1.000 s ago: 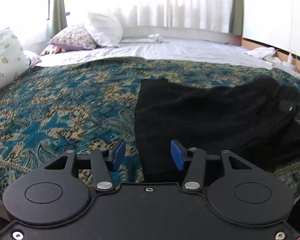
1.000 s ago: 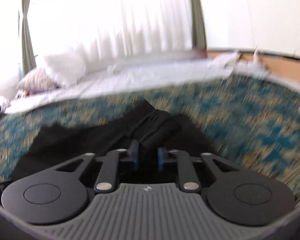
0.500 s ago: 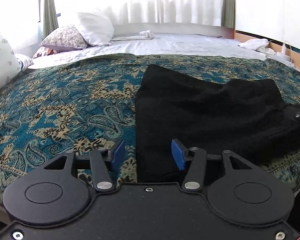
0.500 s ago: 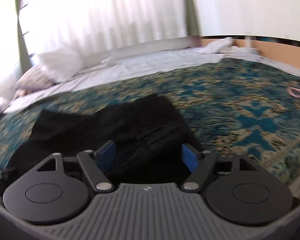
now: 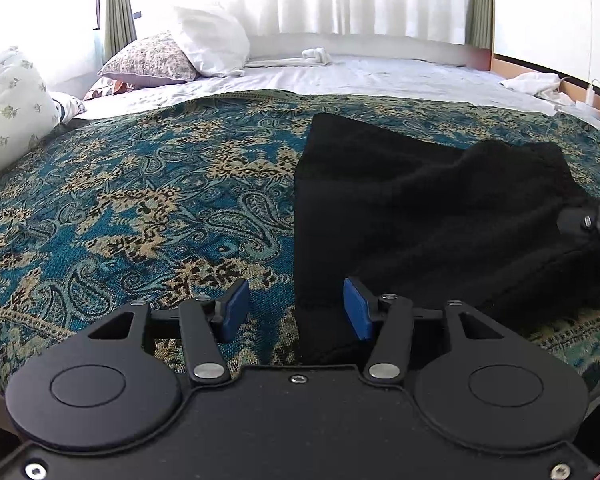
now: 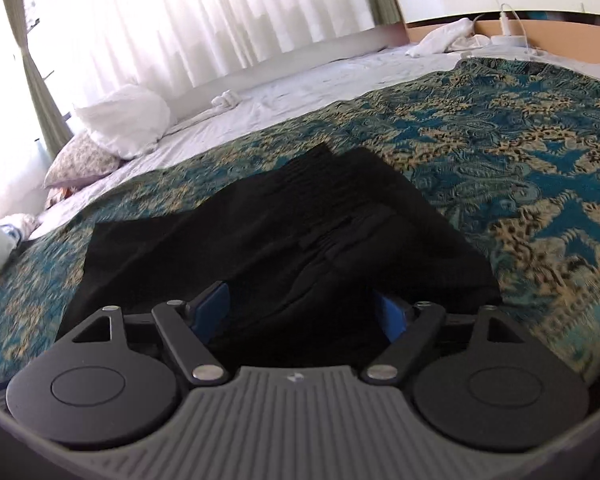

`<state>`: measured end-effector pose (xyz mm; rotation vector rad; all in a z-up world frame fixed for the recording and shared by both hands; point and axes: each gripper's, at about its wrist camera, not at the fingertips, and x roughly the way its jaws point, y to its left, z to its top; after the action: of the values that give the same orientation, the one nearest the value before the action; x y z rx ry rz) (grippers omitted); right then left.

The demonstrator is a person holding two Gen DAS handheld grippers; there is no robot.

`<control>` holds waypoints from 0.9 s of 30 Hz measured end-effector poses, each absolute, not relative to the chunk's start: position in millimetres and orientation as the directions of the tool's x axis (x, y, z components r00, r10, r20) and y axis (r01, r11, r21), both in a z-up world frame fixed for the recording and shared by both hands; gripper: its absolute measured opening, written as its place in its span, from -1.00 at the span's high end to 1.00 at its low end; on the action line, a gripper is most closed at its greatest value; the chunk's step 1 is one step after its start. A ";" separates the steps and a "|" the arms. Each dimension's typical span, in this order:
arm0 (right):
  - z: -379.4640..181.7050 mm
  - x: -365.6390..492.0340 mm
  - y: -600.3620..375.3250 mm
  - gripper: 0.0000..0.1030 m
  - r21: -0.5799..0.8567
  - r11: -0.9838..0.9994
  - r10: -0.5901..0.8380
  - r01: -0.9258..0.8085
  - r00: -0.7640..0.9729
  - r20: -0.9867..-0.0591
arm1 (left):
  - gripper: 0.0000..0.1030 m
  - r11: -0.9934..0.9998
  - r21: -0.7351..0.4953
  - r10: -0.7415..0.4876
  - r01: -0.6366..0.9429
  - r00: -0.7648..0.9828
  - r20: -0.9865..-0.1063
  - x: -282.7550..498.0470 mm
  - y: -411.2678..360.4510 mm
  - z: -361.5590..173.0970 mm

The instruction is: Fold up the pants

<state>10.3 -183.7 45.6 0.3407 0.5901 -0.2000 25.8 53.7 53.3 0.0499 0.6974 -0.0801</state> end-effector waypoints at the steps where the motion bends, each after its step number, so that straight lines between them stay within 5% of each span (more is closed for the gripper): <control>1: 49.9 11.8 -177.0 -0.59 0.210 0.939 -0.112 0.274 0.818 -0.564 | 0.03 0.996 0.018 -0.057 0.089 0.764 -0.643 25.8 54.1 53.0; 5: 63.6 5.4 -126.8 -0.59 -0.072 0.989 -0.150 0.131 0.869 -0.472 | 0.02 0.996 0.020 -0.055 0.089 0.765 -0.642 26.2 54.3 52.6; 8: 62.7 -0.8 -114.7 -0.65 -0.132 0.988 -0.131 0.079 0.883 -0.451 | 0.02 0.996 0.019 -0.056 0.089 0.764 -0.643 25.9 54.6 52.6; 15: 69.8 -7.5 -163.0 -0.70 -0.050 0.954 -0.287 0.296 0.851 -0.439 | 0.02 0.996 0.018 -0.058 0.090 0.765 -0.641 27.2 55.2 51.5; 22: 51.2 27.5 -217.7 -0.84 0.201 0.945 -0.081 0.259 0.778 -0.623 | 0.02 0.996 0.021 -0.053 0.087 0.765 -0.642 27.6 55.0 51.6; 27: 50.8 19.3 -188.8 -0.83 0.116 0.972 -0.094 0.206 0.787 -0.610 | 0.02 0.996 0.030 -0.043 0.081 0.765 -0.643 27.6 54.9 51.2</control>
<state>19.3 -188.8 50.8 0.1805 0.6458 -0.1630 27.6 54.9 51.2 0.0570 0.6972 -0.0674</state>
